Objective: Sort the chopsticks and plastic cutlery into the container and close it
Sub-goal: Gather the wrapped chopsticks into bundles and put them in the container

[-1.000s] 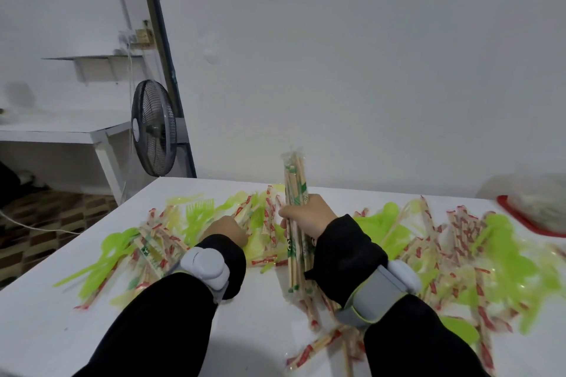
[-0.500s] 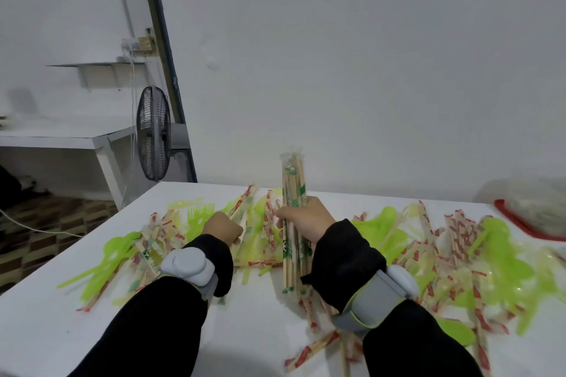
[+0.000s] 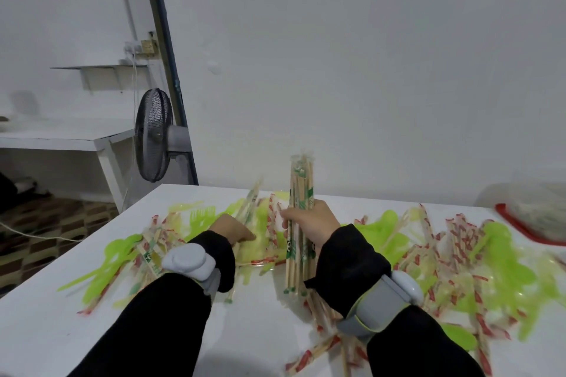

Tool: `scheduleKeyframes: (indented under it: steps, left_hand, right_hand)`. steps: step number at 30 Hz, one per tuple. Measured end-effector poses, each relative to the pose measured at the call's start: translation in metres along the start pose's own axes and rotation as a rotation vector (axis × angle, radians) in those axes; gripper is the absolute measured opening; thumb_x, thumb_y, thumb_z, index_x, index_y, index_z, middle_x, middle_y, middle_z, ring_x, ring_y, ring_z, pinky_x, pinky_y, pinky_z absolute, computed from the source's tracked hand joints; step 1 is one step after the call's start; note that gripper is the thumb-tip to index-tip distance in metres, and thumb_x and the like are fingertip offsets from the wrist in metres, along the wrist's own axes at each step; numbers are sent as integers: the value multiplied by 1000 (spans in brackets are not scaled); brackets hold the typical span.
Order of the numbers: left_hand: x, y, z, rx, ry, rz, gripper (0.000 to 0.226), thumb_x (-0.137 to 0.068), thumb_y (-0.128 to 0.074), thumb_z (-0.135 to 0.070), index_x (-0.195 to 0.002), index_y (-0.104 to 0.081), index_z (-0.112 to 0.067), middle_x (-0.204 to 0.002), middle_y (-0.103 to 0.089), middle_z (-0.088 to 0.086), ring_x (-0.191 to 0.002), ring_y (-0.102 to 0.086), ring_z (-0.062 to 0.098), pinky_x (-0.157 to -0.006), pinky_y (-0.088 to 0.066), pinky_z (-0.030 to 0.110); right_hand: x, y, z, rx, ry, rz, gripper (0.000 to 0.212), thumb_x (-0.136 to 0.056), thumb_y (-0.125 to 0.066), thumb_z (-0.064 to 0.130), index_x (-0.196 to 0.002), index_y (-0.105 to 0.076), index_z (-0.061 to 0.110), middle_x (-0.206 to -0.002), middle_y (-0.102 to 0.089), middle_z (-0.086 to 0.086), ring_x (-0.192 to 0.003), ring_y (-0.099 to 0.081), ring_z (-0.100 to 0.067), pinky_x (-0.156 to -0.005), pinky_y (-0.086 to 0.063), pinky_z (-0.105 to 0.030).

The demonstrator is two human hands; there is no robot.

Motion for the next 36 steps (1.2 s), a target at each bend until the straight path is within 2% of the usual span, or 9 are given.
scheduleKeyframes:
  steps: [4, 7, 11, 16, 19, 24, 28, 32, 36]
  left_hand:
    - [8, 26, -10, 364, -113, -4, 34, -78, -77, -22, -59, -54, -6, -53, -47, 4, -46, -29, 15, -42, -21, 18]
    - [25, 53, -33, 457, -299, -97, 23, -85, -69, -20, -68, -61, -8, -58, -62, -3, -51, -40, 13, -40, -27, 18]
    - [47, 74, -62, 568, -472, -195, 22, -96, -51, -13, -74, -55, -11, -60, -62, -2, -59, -50, 9, -57, -36, 20]
    - [53, 62, -69, 495, -452, -189, 17, -97, -44, -9, -81, -48, -14, -59, -52, 4, -58, -46, 15, -58, -34, 26]
    - [61, 51, -69, 617, -460, -109, 17, -97, -44, -13, -80, -45, -15, -57, -44, 2, -50, -49, 17, -55, -36, 28]
    - [82, 19, -71, 832, -485, -2, 26, -98, -41, -26, -75, -47, -15, -58, -33, 3, -42, -29, 12, -41, -22, 22]
    - [99, -19, -57, 1199, -357, 60, 57, -100, -30, -40, -72, -68, -9, -75, -59, 16, -58, -57, 20, -53, -44, 22]
    - [98, -39, -38, 1323, -272, 0, 41, -95, -43, -16, -70, -76, -10, -89, -67, 20, -83, -64, 29, -79, -50, 39]
    - [103, -52, -27, 1208, -366, -38, 31, -96, -41, -3, -88, -71, -8, -85, -74, 10, -82, -70, 23, -71, -55, 29]
  right_hand:
    - [-2, -1, 3, -86, 14, 3, 21, -81, -62, 5, -61, -58, 7, -61, -57, -9, -58, -53, -25, -64, -47, -31]
    - [-1, -2, 6, -168, 27, -26, 12, -82, -62, 6, -71, -60, 3, -59, -58, -6, -55, -54, -22, -59, -47, -27]
    - [4, 1, 11, -253, 48, -74, 9, -84, -60, 7, -77, -58, 1, -60, -57, -6, -51, -52, -17, -52, -46, -21]
    - [11, 1, 8, -291, 37, -84, 14, -84, -58, 3, -71, -56, 6, -63, -55, -9, -53, -50, -20, -52, -46, -22]
    - [12, 1, 6, -288, 49, -109, 17, -83, -60, 4, -67, -56, 8, -65, -54, -10, -56, -52, -21, -56, -46, -25]
    - [11, -8, 7, -368, 69, -154, 14, -81, -70, 17, -80, -60, 7, -71, -58, -10, -65, -55, -23, -68, -49, -32]
    - [18, -25, -2, -427, 61, -216, 17, -81, -72, 18, -82, -61, 6, -75, -65, -11, -66, -62, -24, -68, -55, -33]
    - [27, -33, -18, -410, 58, -196, 16, -82, -70, 20, -91, -61, 10, -81, -66, -5, -76, -65, -19, -68, -54, -25]
    - [31, -38, -27, -310, 52, -119, 23, -81, -71, 13, -99, -57, 10, -86, -65, -3, -85, -65, -19, -71, -54, -19]
Point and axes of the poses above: each hand's wrist, its own x-axis away from the middle knuckle, its own y-axis out of the back of the hand, z = x × y, the point moved 6 cm from there along -x, towards the middle knuckle
